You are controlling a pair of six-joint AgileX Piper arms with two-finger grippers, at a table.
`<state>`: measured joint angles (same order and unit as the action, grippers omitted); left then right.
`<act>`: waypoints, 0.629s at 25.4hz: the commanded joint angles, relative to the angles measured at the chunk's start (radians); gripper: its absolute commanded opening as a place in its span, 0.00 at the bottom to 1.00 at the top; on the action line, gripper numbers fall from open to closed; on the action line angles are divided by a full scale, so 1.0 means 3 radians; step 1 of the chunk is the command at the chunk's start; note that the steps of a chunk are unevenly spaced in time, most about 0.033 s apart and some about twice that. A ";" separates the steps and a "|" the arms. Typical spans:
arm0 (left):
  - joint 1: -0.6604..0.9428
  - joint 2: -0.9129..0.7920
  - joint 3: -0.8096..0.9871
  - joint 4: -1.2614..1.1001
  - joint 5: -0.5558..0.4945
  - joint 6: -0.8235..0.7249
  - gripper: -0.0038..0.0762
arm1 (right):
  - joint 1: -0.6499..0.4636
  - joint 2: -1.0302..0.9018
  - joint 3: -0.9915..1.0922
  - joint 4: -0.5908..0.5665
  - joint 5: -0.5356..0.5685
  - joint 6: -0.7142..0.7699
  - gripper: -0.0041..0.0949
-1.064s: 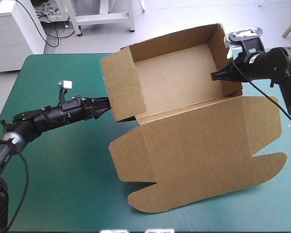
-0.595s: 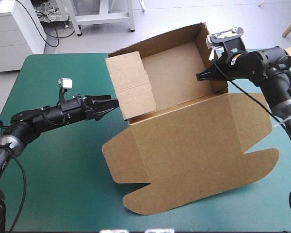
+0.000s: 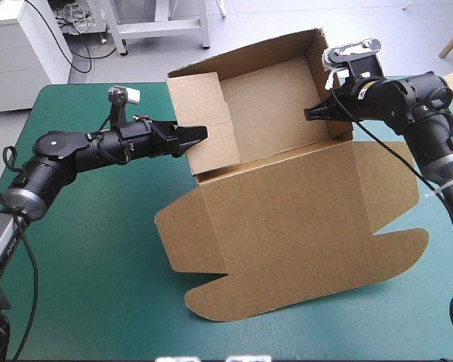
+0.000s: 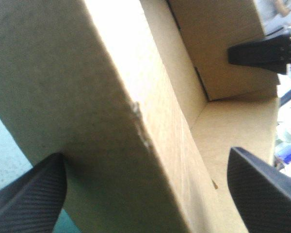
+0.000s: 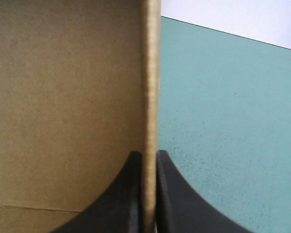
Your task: Fold the box
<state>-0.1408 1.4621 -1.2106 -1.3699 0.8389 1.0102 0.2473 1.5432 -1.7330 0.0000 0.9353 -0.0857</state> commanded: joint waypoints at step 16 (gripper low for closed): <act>-0.0803 0.0164 -0.1214 0.3124 -0.0784 -0.3298 0.57 | 0.0003 -0.0137 -0.0108 0.0022 -0.0745 0.0344 0.03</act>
<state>-0.3742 1.5414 -1.5371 -0.4287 0.6754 0.0805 0.2473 1.5432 -1.7330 -0.0110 0.8263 -0.0083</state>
